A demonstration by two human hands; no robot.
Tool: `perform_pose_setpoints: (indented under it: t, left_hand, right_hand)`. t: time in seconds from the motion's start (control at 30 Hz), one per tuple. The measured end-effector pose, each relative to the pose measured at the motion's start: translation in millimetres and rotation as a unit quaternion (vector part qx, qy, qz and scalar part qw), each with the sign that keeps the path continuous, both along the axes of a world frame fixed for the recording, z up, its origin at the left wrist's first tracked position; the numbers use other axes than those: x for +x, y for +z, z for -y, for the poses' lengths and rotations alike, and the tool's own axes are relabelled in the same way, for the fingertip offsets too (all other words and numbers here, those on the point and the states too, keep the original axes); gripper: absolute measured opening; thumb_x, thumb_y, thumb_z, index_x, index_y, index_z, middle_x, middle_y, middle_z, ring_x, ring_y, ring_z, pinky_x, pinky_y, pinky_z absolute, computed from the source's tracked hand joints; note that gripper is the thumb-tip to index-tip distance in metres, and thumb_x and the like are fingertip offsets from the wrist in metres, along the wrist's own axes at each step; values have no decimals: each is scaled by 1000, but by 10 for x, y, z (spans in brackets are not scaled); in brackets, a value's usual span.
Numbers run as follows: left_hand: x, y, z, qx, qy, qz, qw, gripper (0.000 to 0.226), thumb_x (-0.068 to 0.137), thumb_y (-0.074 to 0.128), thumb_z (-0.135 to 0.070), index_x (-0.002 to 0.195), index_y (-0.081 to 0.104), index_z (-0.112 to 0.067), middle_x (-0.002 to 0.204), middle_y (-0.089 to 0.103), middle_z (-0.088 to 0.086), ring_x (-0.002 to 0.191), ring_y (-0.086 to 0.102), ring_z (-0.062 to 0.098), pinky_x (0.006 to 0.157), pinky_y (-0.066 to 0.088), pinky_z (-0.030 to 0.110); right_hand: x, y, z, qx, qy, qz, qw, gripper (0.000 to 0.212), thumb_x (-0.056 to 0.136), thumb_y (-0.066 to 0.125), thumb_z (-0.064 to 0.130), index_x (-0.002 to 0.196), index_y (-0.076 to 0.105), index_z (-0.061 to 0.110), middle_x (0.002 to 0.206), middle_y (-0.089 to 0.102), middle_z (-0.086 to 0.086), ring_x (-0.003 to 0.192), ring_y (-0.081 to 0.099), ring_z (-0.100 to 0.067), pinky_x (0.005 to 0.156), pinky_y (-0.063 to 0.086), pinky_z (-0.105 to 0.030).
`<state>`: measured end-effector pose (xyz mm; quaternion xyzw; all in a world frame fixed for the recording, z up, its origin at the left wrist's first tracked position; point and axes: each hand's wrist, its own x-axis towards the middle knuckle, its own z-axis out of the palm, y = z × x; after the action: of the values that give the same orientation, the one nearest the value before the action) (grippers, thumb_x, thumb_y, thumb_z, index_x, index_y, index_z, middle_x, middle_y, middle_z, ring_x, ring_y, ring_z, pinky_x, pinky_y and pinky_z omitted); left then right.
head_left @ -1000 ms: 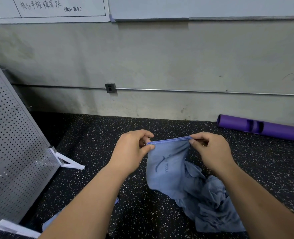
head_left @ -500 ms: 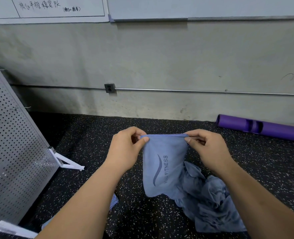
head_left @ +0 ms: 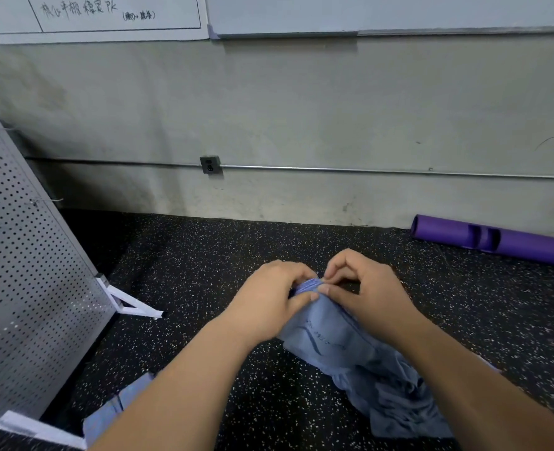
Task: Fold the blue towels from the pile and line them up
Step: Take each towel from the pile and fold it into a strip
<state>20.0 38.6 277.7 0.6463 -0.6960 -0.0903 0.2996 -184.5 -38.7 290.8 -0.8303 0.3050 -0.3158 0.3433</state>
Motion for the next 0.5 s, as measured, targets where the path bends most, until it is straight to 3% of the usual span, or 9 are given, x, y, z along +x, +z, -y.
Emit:
perform_pose_setpoints:
  t: [0.13,0.23,0.33,0.5]
  left_hand:
    - [-8,-16,26,-9,11,-44,999,12,94,77,-46,101,77,-37,84,72,-19,81,66,4,77,57,39]
    - [20,20,9,-31,11,-80,996,7,93,80,-40,99,78,-35,85,74,-20,82,69,2,77,58,36]
    - [59,63,-17,-46,5,-115,992,8,93,82,-31,100,79,-33,89,75,-19,87,71,4,80,57,33]
    - [105,85,-77,-27,-13,-108,994,7,95,78,-33,101,77,-34,88,73,-19,87,69,6,80,55,31]
  right_hand:
    - [-20,-65,69,58,-1,34,998,23,89,84,15,96,65,27,85,77,7,85,73,-8,82,53,-18]
    - [-48,-148,132,136,48,-22,989,28,89,85,18,108,67,29,96,78,5,93,74,-11,87,59,-27]
    - [-45,-226,148,93,61,-101,989,23,90,84,18,101,73,34,94,77,12,88,72,-5,81,55,-21]
    - [-7,-231,139,20,23,-85,996,20,88,85,21,95,77,38,90,74,17,87,69,-3,78,54,-16]
